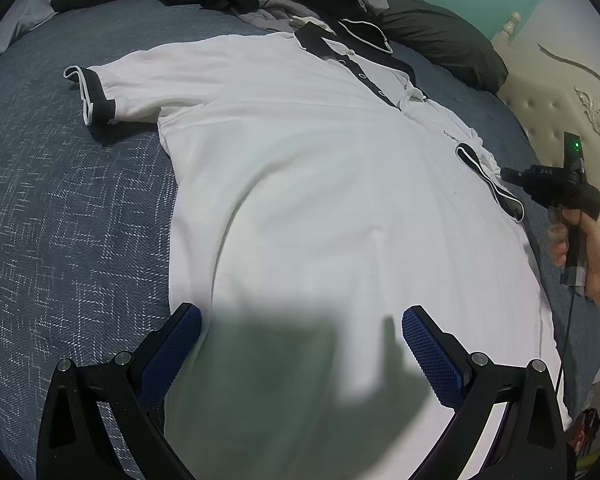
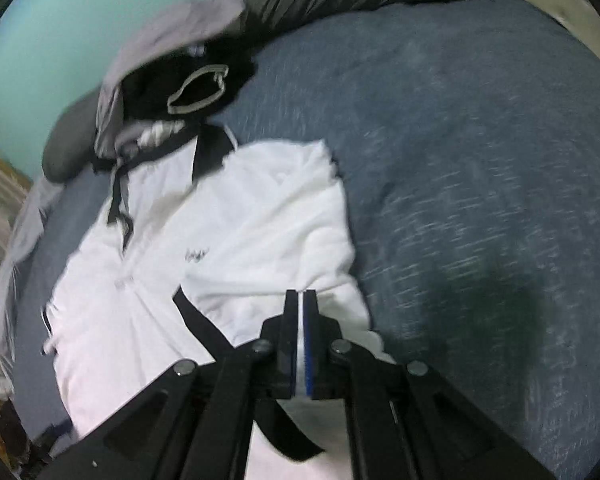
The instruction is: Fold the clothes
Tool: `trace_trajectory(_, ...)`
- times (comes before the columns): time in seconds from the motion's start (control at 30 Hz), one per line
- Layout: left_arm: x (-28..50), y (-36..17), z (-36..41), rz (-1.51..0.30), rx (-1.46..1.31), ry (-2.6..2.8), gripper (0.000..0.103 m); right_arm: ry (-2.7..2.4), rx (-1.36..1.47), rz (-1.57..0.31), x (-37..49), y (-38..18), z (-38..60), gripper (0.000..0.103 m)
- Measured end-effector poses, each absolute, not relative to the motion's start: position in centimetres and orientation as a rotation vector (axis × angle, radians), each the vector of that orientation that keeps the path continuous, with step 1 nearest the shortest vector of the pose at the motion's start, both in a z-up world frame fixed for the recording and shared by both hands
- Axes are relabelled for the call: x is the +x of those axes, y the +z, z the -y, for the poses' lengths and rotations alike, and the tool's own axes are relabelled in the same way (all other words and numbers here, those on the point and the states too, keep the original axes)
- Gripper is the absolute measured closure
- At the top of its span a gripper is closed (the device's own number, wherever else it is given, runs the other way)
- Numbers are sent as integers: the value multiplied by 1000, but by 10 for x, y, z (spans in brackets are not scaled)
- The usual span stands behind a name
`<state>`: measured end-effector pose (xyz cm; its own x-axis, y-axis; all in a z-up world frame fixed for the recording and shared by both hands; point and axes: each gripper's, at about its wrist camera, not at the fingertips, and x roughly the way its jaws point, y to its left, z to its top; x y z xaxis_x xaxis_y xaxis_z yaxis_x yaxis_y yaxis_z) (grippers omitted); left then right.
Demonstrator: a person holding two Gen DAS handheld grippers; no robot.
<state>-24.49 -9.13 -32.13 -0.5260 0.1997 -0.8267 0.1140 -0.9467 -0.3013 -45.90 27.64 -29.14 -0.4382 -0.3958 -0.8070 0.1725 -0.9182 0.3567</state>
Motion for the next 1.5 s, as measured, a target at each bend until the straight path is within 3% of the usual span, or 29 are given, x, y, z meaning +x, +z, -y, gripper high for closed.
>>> trace_trajectory(0.83, -247, -320, 92, 518, -1498, 2648, 0, -2341, 1555, 350, -422, -311, -291, 101)
trace_trajectory(1.0, -246, -319, 92, 519, -1495, 2648, 0, -2394, 1449, 400, -416, -298, -291, 101)
trace_trajectory(1.3, -244, -318, 93, 520, -1495, 2644, 0, -2311, 1342, 409, -440, -285, -233, 101)
trace_trajectory(1.5, -241, -317, 98, 531, -1495, 2643, 0, -2279, 1432, 396, -458, -308, -209, 101)
